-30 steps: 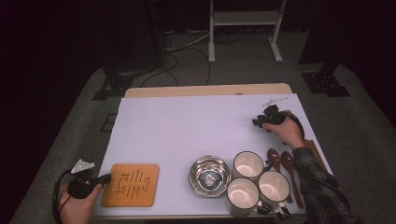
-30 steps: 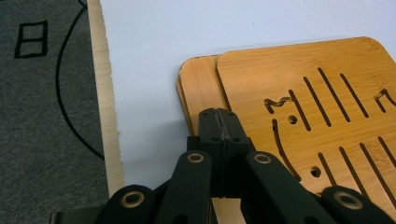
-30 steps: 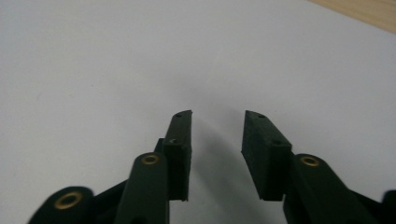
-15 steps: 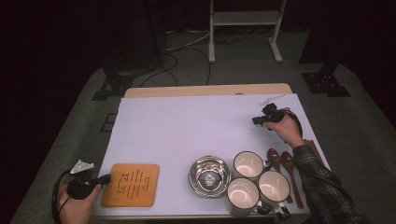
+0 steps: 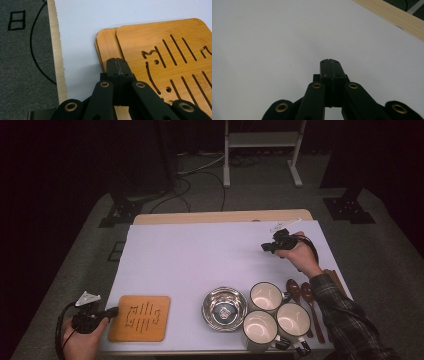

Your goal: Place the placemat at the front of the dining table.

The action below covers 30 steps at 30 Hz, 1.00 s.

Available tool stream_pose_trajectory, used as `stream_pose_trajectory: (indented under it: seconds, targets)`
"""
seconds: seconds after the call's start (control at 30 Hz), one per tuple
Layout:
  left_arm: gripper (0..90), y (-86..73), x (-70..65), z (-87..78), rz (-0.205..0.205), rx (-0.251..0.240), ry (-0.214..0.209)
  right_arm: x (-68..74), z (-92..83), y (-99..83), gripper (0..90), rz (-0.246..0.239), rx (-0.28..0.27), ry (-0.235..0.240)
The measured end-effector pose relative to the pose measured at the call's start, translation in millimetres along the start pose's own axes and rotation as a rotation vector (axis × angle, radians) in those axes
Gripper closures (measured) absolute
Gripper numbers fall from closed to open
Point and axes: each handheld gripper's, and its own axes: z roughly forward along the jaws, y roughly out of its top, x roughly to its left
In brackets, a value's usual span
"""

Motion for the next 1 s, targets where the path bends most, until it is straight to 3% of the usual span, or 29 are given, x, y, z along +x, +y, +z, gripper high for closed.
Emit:
stream_pose_trajectory:
  seconds: [1.0]
  targets:
    - [90.0,0.1,0.3,0.1,0.001,0.003,-0.006,62.8,1.8,40.5,89.6,-0.086,-0.059,0.15]
